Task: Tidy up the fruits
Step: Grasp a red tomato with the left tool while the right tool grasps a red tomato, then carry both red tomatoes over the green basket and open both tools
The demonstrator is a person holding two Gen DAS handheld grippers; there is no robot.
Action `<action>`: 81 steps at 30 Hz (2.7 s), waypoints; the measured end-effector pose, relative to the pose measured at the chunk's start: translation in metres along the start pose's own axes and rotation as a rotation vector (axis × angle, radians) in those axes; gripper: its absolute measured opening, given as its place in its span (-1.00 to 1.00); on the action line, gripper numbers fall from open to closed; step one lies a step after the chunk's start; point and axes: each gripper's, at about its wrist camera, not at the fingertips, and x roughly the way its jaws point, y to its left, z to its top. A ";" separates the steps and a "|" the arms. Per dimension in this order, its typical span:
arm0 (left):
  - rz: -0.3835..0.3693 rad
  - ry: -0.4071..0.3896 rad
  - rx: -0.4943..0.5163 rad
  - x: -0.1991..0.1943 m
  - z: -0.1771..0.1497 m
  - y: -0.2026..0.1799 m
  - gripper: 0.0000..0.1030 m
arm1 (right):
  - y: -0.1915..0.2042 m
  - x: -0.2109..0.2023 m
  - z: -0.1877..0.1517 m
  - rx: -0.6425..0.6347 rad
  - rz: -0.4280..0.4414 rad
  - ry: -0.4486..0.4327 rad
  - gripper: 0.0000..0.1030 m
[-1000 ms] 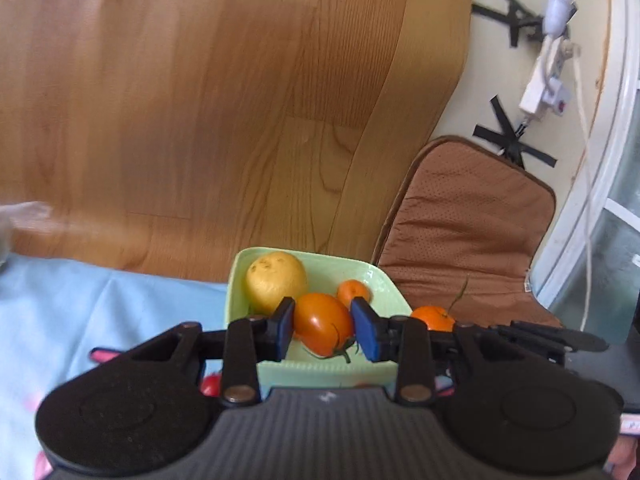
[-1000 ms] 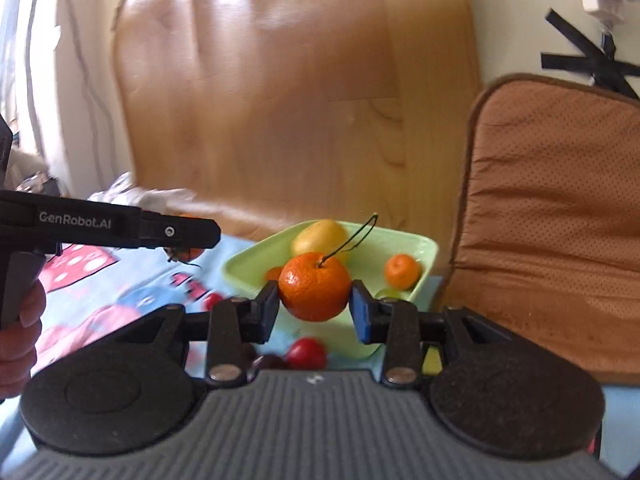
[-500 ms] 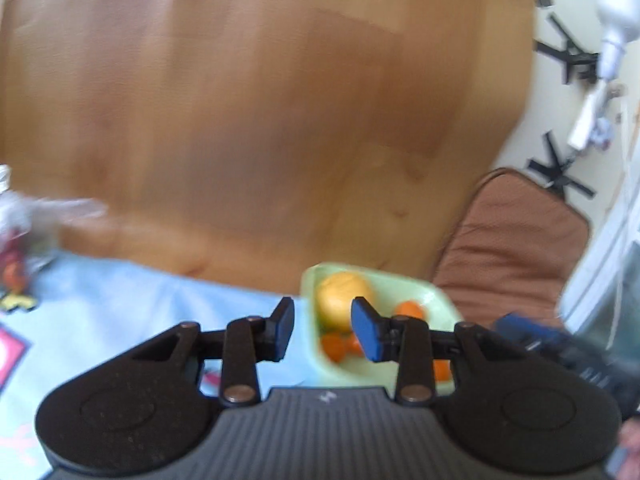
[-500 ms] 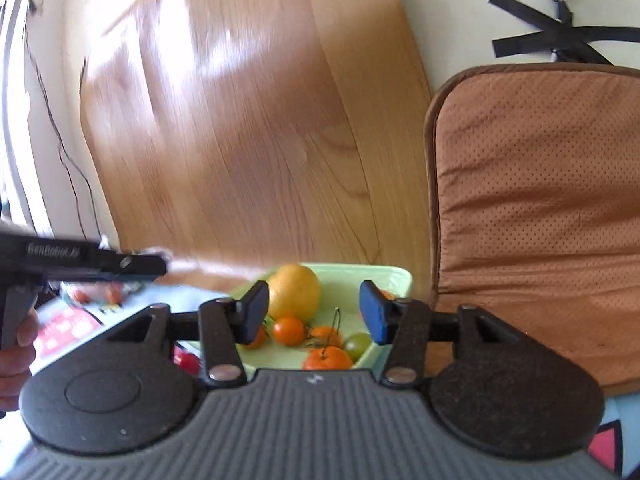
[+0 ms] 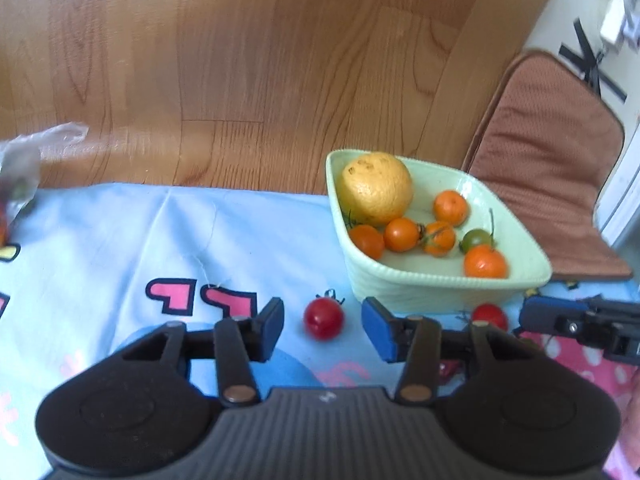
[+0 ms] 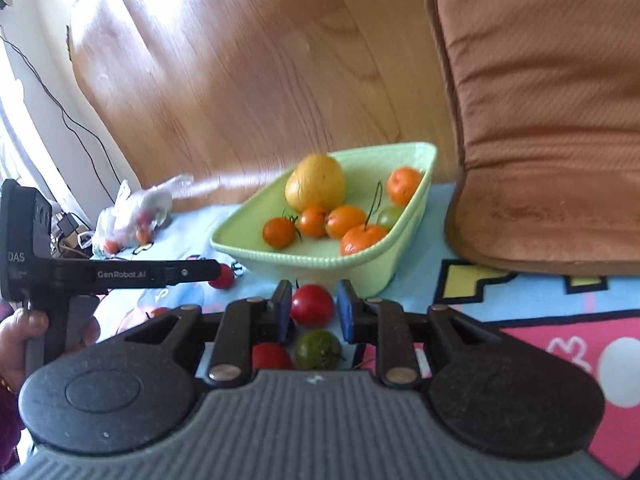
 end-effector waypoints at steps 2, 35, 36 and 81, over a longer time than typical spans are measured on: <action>0.003 0.023 0.014 0.009 0.001 -0.004 -0.21 | 0.000 0.010 0.000 0.006 0.005 0.029 -0.46; -0.061 -0.163 -0.005 -0.116 -0.147 -0.042 -0.51 | 0.077 -0.066 -0.107 -0.285 0.010 0.020 -0.37; -0.064 -0.163 -0.009 -0.116 -0.148 -0.041 -0.51 | 0.080 -0.065 -0.108 -0.308 -0.004 0.021 -0.36; -0.119 -0.132 0.027 0.010 0.041 -0.062 -0.30 | 0.003 0.015 0.018 -0.196 -0.045 -0.163 -0.36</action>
